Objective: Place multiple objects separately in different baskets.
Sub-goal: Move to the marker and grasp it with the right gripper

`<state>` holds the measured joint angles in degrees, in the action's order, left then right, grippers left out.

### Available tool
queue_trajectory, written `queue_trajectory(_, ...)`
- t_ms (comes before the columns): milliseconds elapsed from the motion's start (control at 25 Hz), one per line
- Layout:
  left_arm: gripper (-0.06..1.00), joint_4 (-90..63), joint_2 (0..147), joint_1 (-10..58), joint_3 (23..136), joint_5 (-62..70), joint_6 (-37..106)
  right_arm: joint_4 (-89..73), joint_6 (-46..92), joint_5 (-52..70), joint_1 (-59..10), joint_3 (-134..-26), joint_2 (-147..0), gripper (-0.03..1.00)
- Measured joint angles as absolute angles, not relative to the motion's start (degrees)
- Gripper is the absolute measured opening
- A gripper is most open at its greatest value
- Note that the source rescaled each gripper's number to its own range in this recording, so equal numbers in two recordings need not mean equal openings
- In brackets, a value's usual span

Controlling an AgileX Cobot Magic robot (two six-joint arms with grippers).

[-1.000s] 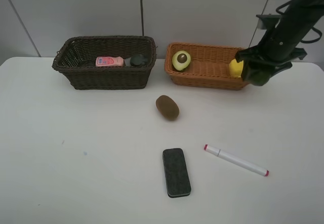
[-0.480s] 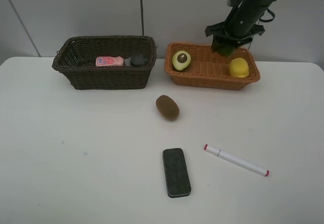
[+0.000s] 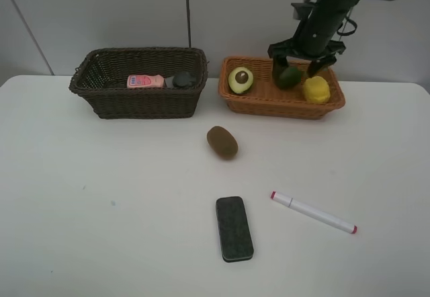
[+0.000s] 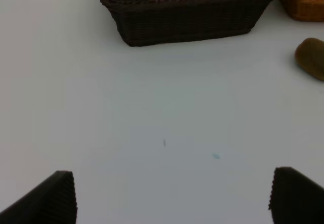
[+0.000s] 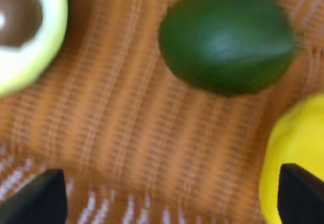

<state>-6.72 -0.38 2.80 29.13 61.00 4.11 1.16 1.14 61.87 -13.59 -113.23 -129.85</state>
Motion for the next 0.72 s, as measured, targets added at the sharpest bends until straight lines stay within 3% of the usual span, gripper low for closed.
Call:
queue_trajectory(280,1.0,-6.72,-0.38,2.8,29.13,61.0,4.11,0.92,0.0,69.18,-13.59,-107.06,-118.6,1.0)
queue_trajectory(720,1.0,-6.72,-0.38,2.8,29.13,61.0,4.11,0.91,2.45,69.09,-13.59,-62.17,-96.0,1.0)
